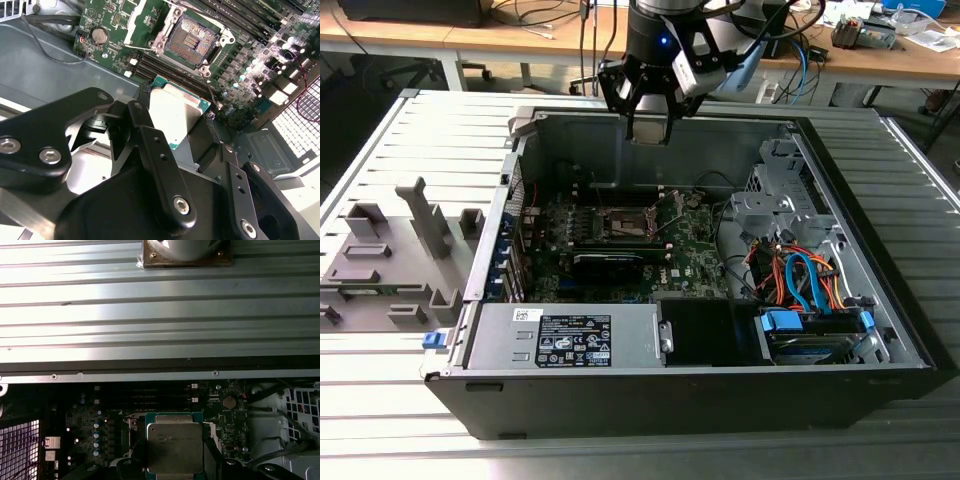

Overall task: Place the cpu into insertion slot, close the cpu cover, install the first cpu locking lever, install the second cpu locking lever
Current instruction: 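Place the cpu into insertion slot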

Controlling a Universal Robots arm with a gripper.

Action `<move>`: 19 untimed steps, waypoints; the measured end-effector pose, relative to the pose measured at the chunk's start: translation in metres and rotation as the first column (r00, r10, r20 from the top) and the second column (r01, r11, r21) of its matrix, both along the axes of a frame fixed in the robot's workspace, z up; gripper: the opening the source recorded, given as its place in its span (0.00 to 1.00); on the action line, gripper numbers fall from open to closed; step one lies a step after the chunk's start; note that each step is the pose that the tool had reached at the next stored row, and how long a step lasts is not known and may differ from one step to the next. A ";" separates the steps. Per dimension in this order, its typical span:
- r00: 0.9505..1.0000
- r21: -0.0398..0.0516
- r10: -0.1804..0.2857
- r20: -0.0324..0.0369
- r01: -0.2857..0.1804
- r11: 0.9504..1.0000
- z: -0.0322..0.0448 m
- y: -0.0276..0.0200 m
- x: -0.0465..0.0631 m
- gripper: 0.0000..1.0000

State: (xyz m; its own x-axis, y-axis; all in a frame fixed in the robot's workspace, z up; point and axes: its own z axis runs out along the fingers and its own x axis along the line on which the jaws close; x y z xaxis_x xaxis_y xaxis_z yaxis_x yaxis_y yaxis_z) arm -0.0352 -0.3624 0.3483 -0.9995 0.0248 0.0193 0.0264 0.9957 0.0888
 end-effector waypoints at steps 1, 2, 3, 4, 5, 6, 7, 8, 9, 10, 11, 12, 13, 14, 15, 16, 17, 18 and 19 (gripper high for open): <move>1.000 0.000 0.000 0.000 0.000 1.000 -0.0002 0.0000 0.000 0.54; 1.000 0.000 0.000 0.000 0.000 1.000 -0.0005 -0.0001 0.000 0.54; 1.000 0.000 0.000 0.000 0.000 1.000 -0.0008 -0.0001 0.000 0.54; 1.000 0.000 0.000 0.000 0.000 1.000 -0.0010 -0.0001 0.000 0.54; 1.000 0.000 0.000 0.000 0.000 1.000 -0.0010 -0.0001 0.000 0.54; 1.000 0.000 0.000 0.000 0.000 1.000 -0.0012 -0.0001 0.000 0.54; 1.000 0.000 0.000 0.000 0.000 1.000 -0.0013 -0.0002 0.000 0.54; 1.000 0.000 0.000 0.000 0.000 1.000 -0.0021 -0.0002 0.000 0.54; 1.000 0.000 0.000 0.000 0.000 1.000 -0.0029 -0.0003 0.000 0.54; 1.000 0.000 0.000 0.000 0.000 1.000 -0.0030 -0.0003 0.000 0.54; 1.000 0.000 0.000 0.000 0.000 1.000 -0.0031 -0.0003 0.000 0.54; 1.000 0.000 0.000 0.000 0.000 1.000 -0.0033 -0.0004 0.000 0.54; 1.000 0.000 0.000 0.000 0.000 1.000 -0.0035 -0.0004 0.000 0.54; 1.000 0.000 0.000 0.000 0.000 1.000 -0.0038 -0.0004 0.000 0.54; 1.000 0.000 0.000 0.000 0.000 1.000 -0.0041 -0.0005 0.000 0.54; 1.000 0.000 0.000 0.000 0.000 1.000 -0.0042 -0.0005 0.000 0.54; 1.000 0.000 0.000 0.000 0.000 1.000 -0.0044 -0.0006 0.000 0.54; 1.000 0.000 0.000 0.000 0.000 1.000 -0.0046 -0.0006 0.000 0.54; 1.000 0.000 0.000 0.000 0.000 1.000 -0.0047 -0.0007 0.000 0.54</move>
